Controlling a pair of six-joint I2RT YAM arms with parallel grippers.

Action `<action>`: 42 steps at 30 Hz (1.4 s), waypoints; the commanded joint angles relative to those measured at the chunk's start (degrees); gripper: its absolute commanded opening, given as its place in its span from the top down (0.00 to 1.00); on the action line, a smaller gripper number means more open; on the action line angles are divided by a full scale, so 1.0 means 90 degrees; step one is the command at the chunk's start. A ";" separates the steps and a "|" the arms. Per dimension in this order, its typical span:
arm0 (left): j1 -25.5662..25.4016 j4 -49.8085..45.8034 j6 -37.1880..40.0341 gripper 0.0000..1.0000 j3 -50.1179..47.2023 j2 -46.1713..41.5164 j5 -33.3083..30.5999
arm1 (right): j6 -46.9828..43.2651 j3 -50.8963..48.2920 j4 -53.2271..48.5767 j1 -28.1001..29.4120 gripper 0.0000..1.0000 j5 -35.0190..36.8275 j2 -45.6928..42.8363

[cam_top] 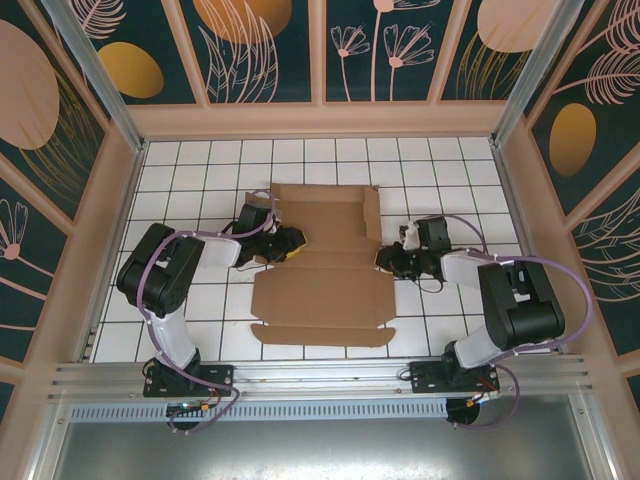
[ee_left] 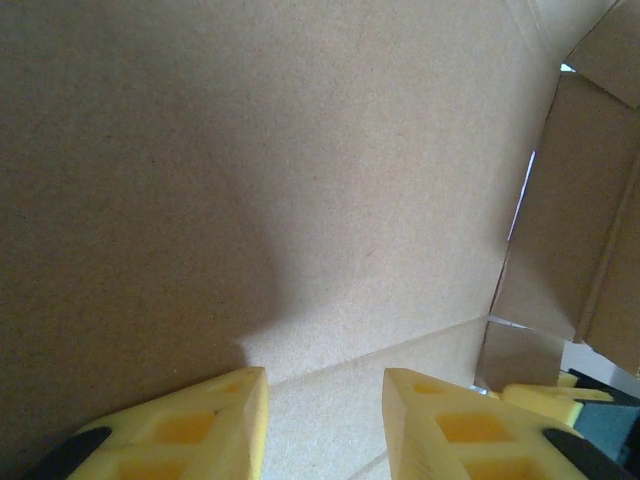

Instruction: Fold the paper box

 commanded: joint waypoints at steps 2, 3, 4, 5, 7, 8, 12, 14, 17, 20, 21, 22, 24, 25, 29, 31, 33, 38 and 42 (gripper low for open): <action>-0.0023 -0.0520 0.0175 0.64 -0.0216 0.0341 -0.0288 | -0.0382 0.0562 -0.0561 0.0555 0.74 0.0529 -0.0113; -0.0023 -0.0528 0.0175 0.64 -0.0224 0.0341 -0.0291 | -0.0409 0.0614 -0.0606 0.0622 0.73 0.0628 -0.0093; -0.0023 -0.0528 0.0181 0.64 -0.0218 0.0341 -0.0285 | -0.0438 0.0662 -0.0650 0.0665 0.71 0.0725 -0.0050; -0.0023 -0.0537 0.0182 0.64 -0.0216 0.0338 -0.0295 | -0.0462 0.0711 -0.0705 0.0678 0.70 0.0824 0.0007; -0.0023 -0.0538 0.0185 0.64 -0.0223 0.0337 -0.0297 | -0.0582 0.0852 -0.0849 0.0716 0.66 0.1025 0.0117; -0.0017 -0.0537 0.0185 0.64 -0.0233 0.0342 -0.0296 | -0.0694 0.0959 -0.0973 0.0787 0.63 0.1236 0.0159; -0.0026 -0.0566 0.0204 0.65 -0.0264 0.0287 -0.0298 | -0.1024 0.1320 -0.1382 0.1093 0.58 0.1819 0.0167; -0.0021 -0.0586 0.0222 0.65 -0.0259 0.0281 -0.0319 | -0.1128 0.1426 -0.1523 0.1202 0.57 0.1968 0.0155; -0.0022 -0.0596 0.0233 0.65 -0.0245 0.0283 -0.0327 | -0.1223 0.1489 -0.1661 0.1296 0.55 0.2113 0.0116; -0.0023 -0.0606 0.0247 0.65 -0.0252 0.0293 -0.0332 | -0.1304 0.1516 -0.1701 0.1360 0.54 0.2080 0.0058; -0.0017 -0.0606 0.0259 0.65 -0.0250 0.0297 -0.0337 | -0.1336 0.1525 -0.1694 0.1380 0.53 0.2050 0.0040; -0.0017 -0.0615 0.0262 0.65 -0.0247 0.0300 -0.0338 | -0.1371 0.1540 -0.1683 0.1421 0.52 0.1995 0.0020; -0.0022 -0.0625 0.0278 0.65 -0.0246 0.0317 -0.0338 | -0.1442 0.1594 -0.1682 0.1511 0.50 0.1967 -0.0005; -0.0023 -0.0625 0.0280 0.65 -0.0246 0.0319 -0.0338 | -0.1472 0.1607 -0.1684 0.1558 0.49 0.1994 -0.0006; -0.0019 -0.0623 0.0292 0.66 -0.0264 0.0317 -0.0337 | -0.1543 0.1710 -0.1701 0.1611 0.47 0.2107 0.0065; -0.0022 -0.0623 0.0286 0.66 -0.0264 0.0322 -0.0337 | -0.1569 0.1743 -0.1682 0.1612 0.46 0.2112 0.0160; -0.0023 -0.0625 0.0297 0.66 -0.0264 0.0309 -0.0344 | -0.1609 0.1799 -0.1654 0.1623 0.46 0.2157 0.0284; -0.0017 -0.0625 0.0290 0.66 -0.0275 0.0299 -0.0331 | -0.1583 0.1887 -0.1371 0.1681 0.45 0.2126 0.0736; -0.0023 -0.0606 0.0271 0.66 -0.0294 0.0275 -0.0310 | -0.1572 0.1907 -0.1231 0.1849 0.45 0.2204 0.1219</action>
